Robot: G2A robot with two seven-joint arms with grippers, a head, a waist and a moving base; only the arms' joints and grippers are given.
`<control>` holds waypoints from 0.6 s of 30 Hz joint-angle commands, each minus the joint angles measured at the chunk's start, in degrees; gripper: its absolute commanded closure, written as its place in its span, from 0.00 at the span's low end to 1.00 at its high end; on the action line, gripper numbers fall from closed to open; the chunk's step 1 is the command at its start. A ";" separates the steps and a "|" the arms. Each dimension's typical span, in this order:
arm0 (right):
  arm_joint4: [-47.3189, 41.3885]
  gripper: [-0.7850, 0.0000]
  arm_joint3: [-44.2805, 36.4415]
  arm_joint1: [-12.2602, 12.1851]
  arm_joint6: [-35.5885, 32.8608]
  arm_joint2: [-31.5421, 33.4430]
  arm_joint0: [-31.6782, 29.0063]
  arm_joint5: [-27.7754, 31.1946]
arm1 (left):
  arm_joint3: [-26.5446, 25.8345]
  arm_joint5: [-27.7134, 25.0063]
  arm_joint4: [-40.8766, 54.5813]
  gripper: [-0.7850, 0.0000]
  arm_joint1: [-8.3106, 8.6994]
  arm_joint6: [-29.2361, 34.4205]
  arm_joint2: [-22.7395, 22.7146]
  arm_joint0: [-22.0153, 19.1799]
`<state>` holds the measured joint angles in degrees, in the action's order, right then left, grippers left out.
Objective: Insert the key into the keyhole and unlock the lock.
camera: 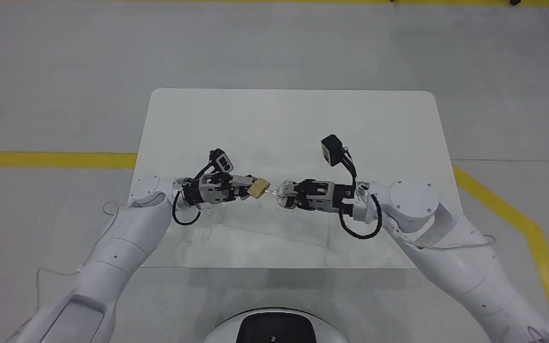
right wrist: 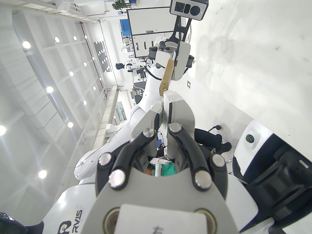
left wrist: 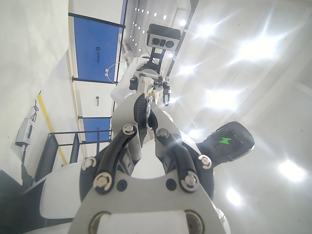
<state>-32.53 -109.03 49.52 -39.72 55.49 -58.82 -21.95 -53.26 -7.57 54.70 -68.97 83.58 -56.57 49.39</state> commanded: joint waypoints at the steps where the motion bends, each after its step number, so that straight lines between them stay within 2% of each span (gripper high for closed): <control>1: 0.18 1.00 -0.11 0.07 -0.02 0.13 -0.12 -0.17 | 0.08 -0.23 -0.16 1.00 -0.05 -0.11 -0.15 -0.03; 18: 2.01 1.00 -2.23 0.58 2.16 1.56 -3.06 -1.37 | -0.58 -0.80 -2.35 1.00 -0.33 -0.13 -1.15 0.42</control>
<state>-30.65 -111.17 50.07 -37.72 57.01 -61.80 -23.22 -53.78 -8.34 52.45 -69.29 83.47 -57.67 49.75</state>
